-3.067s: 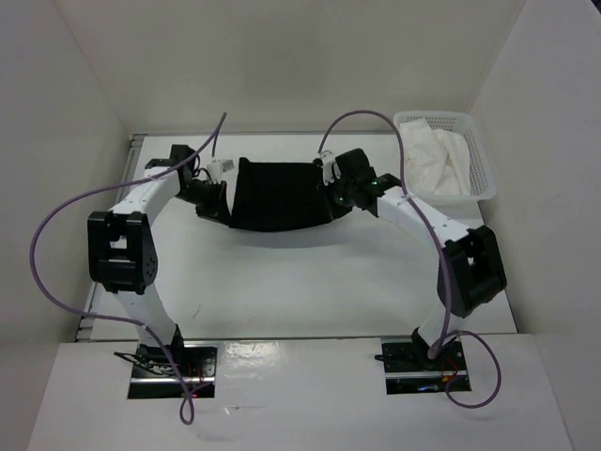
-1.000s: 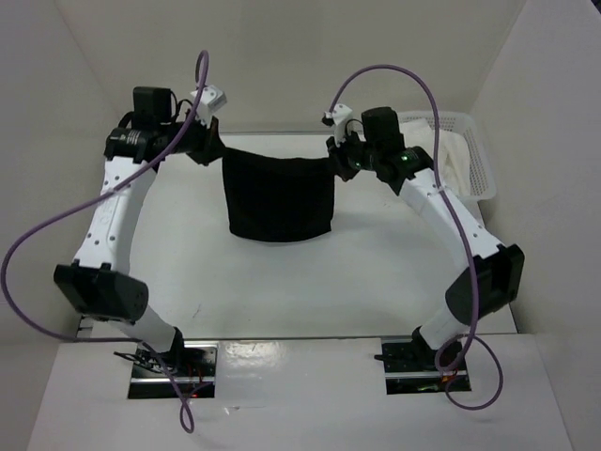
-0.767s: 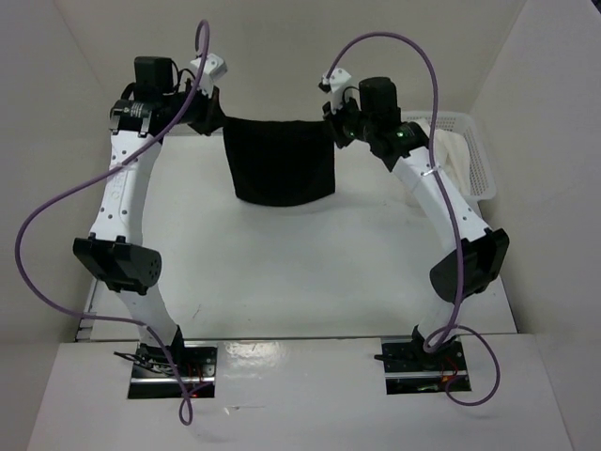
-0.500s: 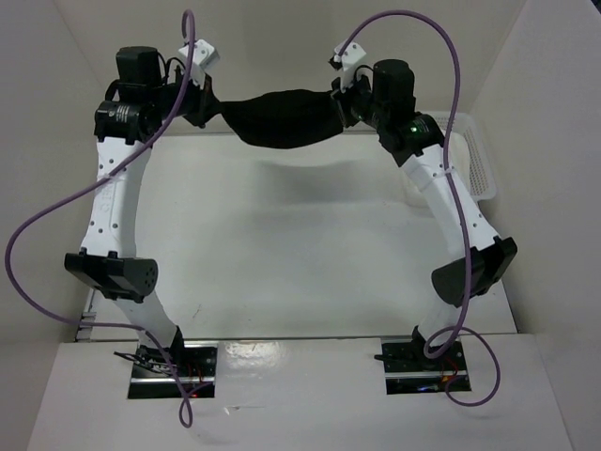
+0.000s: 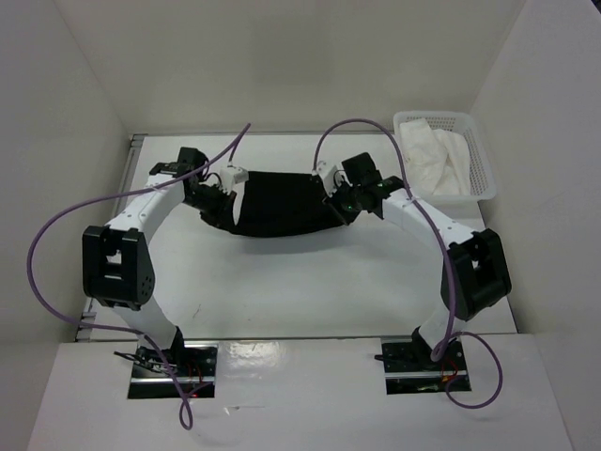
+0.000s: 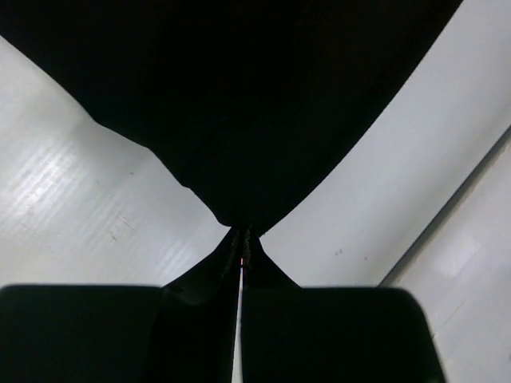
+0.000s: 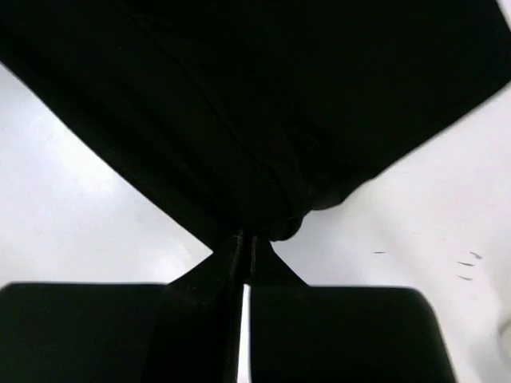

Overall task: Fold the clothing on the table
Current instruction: Flatten the skirt out

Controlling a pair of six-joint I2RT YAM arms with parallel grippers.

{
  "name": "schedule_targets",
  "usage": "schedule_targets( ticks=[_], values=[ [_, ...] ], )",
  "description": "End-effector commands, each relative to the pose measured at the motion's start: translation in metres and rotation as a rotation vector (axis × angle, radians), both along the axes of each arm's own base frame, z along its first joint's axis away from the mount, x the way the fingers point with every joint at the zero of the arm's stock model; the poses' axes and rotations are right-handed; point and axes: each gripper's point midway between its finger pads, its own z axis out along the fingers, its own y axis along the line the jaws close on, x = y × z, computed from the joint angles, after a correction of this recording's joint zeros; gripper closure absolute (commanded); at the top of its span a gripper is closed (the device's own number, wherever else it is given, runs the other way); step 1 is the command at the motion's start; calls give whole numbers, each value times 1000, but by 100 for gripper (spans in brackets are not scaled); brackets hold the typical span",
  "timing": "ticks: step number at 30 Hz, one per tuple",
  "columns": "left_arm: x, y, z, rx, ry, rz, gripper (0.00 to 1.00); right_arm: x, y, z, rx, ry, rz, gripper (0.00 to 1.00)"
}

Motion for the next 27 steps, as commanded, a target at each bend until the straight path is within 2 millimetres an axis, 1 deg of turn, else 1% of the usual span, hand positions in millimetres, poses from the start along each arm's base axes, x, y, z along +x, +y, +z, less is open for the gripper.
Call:
schedule_targets(
  ticks=[1, 2, 3, 4, 5, 7, 8, 9, 10, 11, 12, 13, 14, 15, 16, 17, 19, 20, 21, 22, 23, 24, 25, 26, 27],
  values=[
    [-19, 3, 17, -7, -64, -93, 100, -25, 2, 14, -25, -13, 86, 100],
    [-25, 4, 13, -4, -58, -101, 100, -33, 3, 9, -36, 11, 99, 100],
    [-26, 3, 16, 8, -70, -107, 100, -42, 10, 7, -41, 25, 140, 100],
    [-31, 4, 17, 10, -72, -114, 100, -52, 10, -2, -67, 66, 160, 100],
    [-32, 1, 19, 12, -89, -134, 100, -59, 13, -4, -68, 87, 179, 100],
    [-44, 0, 20, 18, -61, -161, 100, -75, 21, -15, -104, 135, 254, 99],
    [-49, -2, 20, 15, -60, -196, 98, -87, 21, -22, -127, 191, 284, 93],
    [-58, -1, 21, 18, -39, -207, 92, -95, 27, -24, -140, 211, 310, 76],
    [-63, -2, 21, 21, -29, -228, 87, -104, 27, -29, -158, 232, 362, 68],
    [-65, -3, 27, 13, -40, -244, 81, -116, 28, -32, -171, 283, 396, 58],
    [-71, -2, 29, 16, -37, -262, 77, -122, 33, -29, -173, 287, 433, 41],
    [-74, -1, 28, 18, -30, -271, 73, -129, 32, -33, -191, 307, 476, 34],
    [-79, -3, 33, 20, -32, -291, 68, -139, 29, -35, -209, 349, 501, 28],
    [-82, -2, 36, 22, -44, -304, 61, -140, 30, -30, -204, 353, 513, 22],
    [-82, -2, 38, 24, -48, -314, 58, -146, 30, -33, -214, 369, 546, 20],
    [-86, -1, 41, 25, -51, -321, 54, -151, 27, -30, -218, 389, 560, 19],
    [-84, 1, 48, 36, -71, -319, 44, -149, 29, -27, -214, 380, 561, 19],
    [-81, 0, 51, 36, -97, -318, 42, -146, 32, -24, -201, 357, 553, 19],
    [-78, -1, 54, 35, -121, -309, 40, -138, 37, -17, -182, 309, 534, 19],
    [-74, -1, 55, 37, -121, -277, 38, -134, 38, -15, -176, 283, 513, 18],
    [-63, -3, 60, 32, -169, -259, 34, -130, 39, -15, -168, 272, 473, 18],
    [-59, -4, 59, 27, -177, -242, 32, -119, 45, -9, -144, 208, 449, 17],
    [-54, -6, 61, 13, -175, -194, 30, -111, 44, -11, -156, 183, 411, 17],
    [-42, -7, 57, 18, -198, -166, 28, -107, 45, -12, -150, 177, 371, 15],
    [-36, -8, 52, 14, -182, -151, 28, -99, 49, -14, -136, 147, 345, 15]
  ],
)
